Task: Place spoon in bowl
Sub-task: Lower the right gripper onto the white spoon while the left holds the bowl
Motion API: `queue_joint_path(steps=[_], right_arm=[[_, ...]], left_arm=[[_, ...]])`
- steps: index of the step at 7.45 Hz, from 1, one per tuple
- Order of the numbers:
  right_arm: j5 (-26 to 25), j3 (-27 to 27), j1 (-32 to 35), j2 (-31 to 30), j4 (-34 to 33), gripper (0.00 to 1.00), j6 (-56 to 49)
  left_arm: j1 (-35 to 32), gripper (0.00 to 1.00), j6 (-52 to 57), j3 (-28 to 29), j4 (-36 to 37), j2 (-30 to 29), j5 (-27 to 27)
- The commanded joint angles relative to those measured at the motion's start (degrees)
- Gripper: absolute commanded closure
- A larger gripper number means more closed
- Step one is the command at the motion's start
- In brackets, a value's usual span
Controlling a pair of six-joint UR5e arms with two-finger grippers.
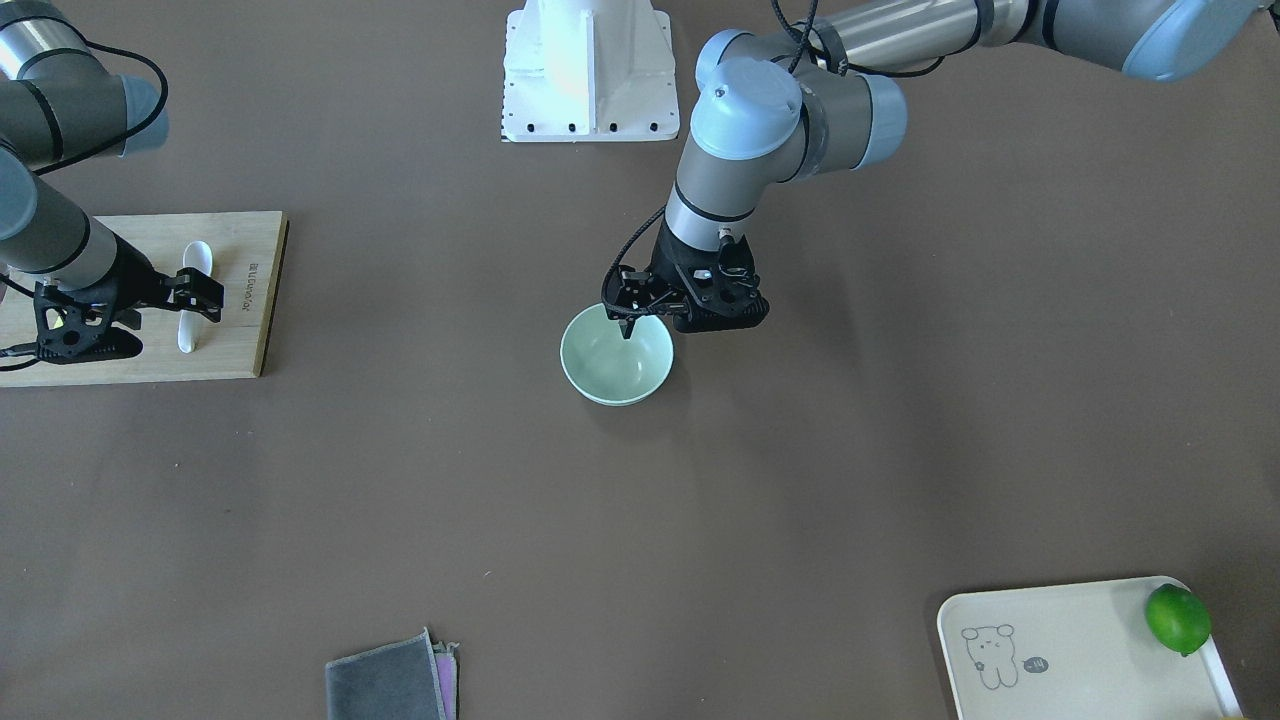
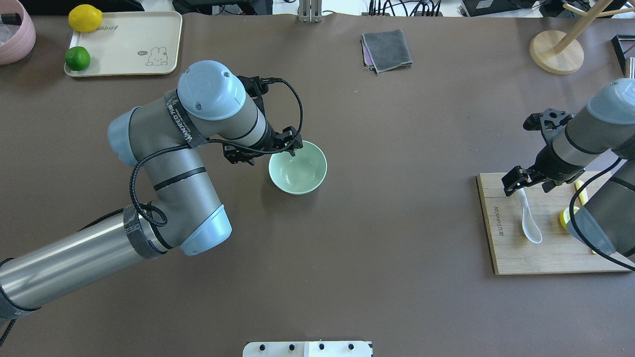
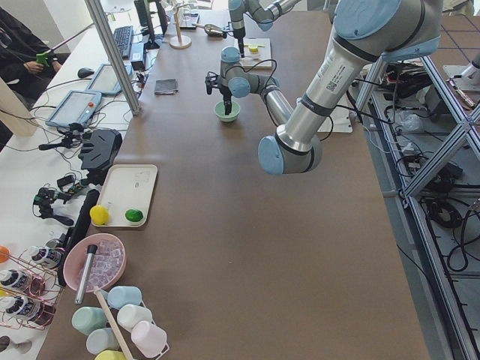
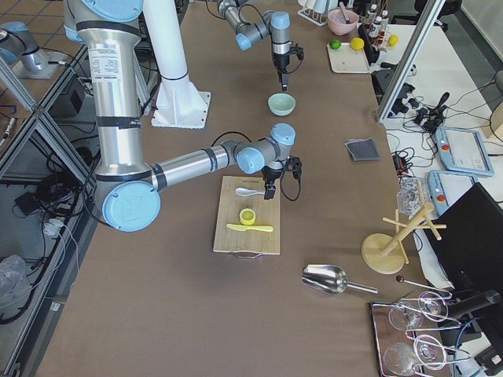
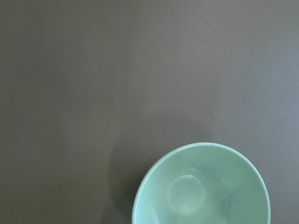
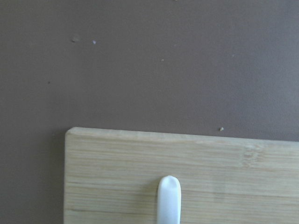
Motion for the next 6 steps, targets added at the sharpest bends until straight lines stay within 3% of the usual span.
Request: queue_joint_path(steps=[1, 3, 5, 6], right_arm=[[-0.1, -0.1, -0.8, -0.5, 0.4, 0.12, 0.0], [-0.1, -0.5, -1.0, -0.6, 0.4, 0.47, 0.0], [-0.2, -1.1, -1.2, -0.5, 0.4, 0.69, 0.0], [-0.2, -1.2, -1.5, -0.6, 1.6, 0.90, 0.0]], left_arm=[[-0.5, 0.03, 1.0, 0.0, 0.0, 0.0, 0.0], [-0.5, 0.03, 1.4, 0.0, 0.0, 0.3, 0.1], [-0.7, 0.03, 1.4, 0.0, 0.0, 0.4, 0.1], [-0.7, 0.03, 1.4, 0.0, 0.0, 0.4, 0.1]])
